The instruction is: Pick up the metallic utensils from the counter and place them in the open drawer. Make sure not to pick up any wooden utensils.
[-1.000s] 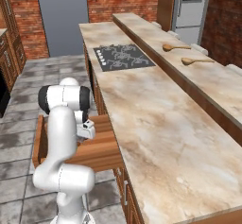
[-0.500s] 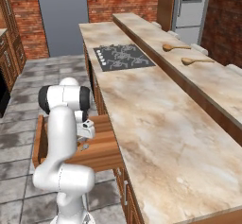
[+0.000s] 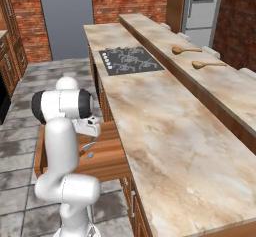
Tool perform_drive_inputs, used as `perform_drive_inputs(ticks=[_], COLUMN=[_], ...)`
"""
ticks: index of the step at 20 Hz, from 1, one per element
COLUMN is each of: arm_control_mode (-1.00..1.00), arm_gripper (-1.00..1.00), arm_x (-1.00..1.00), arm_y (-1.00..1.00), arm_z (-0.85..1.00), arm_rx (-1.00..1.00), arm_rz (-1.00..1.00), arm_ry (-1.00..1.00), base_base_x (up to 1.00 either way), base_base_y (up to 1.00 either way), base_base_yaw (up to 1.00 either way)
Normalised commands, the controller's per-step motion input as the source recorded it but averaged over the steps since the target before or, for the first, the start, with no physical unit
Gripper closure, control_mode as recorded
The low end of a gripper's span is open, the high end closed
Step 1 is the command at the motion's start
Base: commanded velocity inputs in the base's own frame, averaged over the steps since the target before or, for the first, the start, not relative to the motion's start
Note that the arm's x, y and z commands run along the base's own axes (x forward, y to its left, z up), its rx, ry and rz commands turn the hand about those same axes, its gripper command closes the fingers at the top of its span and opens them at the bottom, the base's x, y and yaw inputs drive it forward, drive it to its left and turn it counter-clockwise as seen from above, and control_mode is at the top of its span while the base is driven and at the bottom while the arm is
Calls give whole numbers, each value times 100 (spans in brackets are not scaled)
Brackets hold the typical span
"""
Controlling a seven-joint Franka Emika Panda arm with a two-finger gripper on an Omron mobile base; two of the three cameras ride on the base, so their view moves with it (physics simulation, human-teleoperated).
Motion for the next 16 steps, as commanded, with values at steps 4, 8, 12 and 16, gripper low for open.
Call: perform_drive_inputs(ticks=[4, 8, 12, 16], arm_control_mode=[-100, -100, -100, -100], arm_gripper=[-100, -100, -100, -100], arm_x=[-50, -71, -76, -86], arm_y=[-21, -20, -10, -16], arm_z=[100, 100, 97, 75], arm_rx=[9, 7, 2, 6], arm_rz=[9, 14, 15, 15], arm_ry=[-9, -19, -27, -40], base_base_x=[0, 0, 0, 0], base_base_y=[0, 0, 0, 0], base_base_yaw=[0, 0, 0, 0])
